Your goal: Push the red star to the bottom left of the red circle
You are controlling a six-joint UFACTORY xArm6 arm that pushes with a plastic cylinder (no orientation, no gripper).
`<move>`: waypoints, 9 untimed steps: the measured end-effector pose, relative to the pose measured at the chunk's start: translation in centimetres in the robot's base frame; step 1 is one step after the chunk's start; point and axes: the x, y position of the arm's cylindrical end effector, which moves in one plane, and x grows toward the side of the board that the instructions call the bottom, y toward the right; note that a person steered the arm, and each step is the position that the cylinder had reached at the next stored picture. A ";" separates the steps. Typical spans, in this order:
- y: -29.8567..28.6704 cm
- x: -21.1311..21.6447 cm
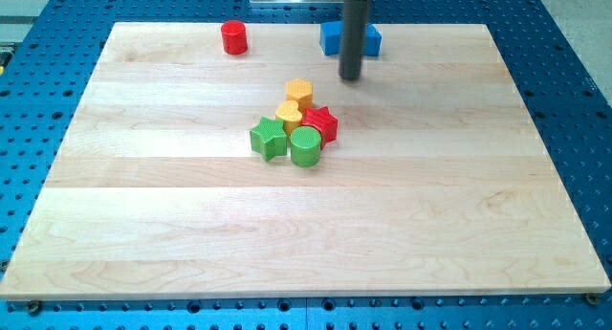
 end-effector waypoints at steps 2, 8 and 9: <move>4.8 11.0; -3.7 10.3; -6.2 9.5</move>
